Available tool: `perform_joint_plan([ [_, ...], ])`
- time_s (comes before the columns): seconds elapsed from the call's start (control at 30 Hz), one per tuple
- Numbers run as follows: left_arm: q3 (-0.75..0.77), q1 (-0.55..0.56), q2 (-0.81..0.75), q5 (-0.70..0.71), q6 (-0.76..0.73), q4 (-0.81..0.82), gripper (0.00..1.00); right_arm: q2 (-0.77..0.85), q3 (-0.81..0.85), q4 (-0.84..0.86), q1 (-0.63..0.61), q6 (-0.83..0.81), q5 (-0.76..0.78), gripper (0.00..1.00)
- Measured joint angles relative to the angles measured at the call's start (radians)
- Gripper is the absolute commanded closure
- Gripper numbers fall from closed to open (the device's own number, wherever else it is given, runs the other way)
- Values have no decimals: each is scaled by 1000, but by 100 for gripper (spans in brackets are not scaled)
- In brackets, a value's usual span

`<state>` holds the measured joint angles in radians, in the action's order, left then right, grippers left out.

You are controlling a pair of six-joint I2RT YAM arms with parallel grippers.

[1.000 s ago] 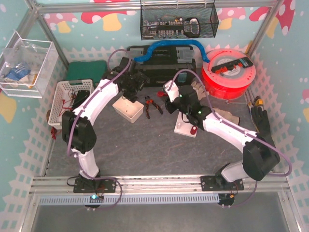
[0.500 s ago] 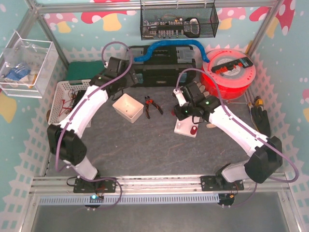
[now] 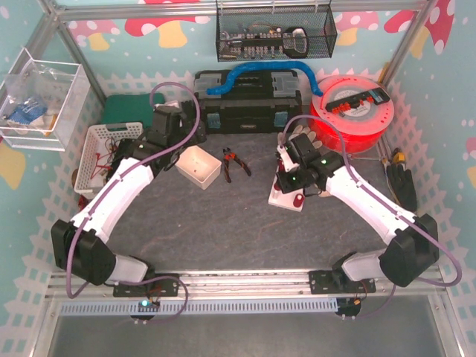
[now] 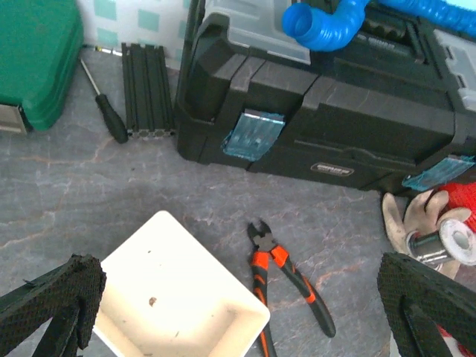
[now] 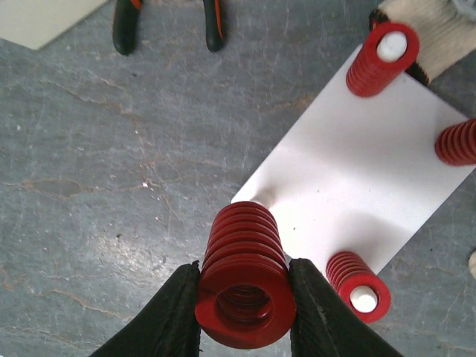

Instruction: Install the large spring

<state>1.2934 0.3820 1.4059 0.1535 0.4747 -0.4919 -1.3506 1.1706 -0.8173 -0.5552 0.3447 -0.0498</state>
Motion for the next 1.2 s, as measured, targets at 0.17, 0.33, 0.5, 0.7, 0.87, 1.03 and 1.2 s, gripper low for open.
perform_joint_plan([
  [0.17,-9,0,-14,2,-11,30,1,0,-69,14,0,27,2,100],
  [0.33,-31,0,-24,4,-11,35,1,-6,-90,26,0,54,11,100],
  [0.5,-37,0,-24,5,-11,34,1,-19,-90,50,0,77,17,100],
  [0.7,-43,0,-31,10,-10,34,1,-46,-84,64,0,82,23,100],
  [0.87,-44,0,-36,12,-10,34,1,-71,-82,66,0,82,26,100],
  [1.03,-50,0,-45,18,-8,34,1,-95,-69,80,0,82,24,100],
  [1.2,-59,0,-49,31,-8,33,1,-150,-60,85,0,82,23,86],
])
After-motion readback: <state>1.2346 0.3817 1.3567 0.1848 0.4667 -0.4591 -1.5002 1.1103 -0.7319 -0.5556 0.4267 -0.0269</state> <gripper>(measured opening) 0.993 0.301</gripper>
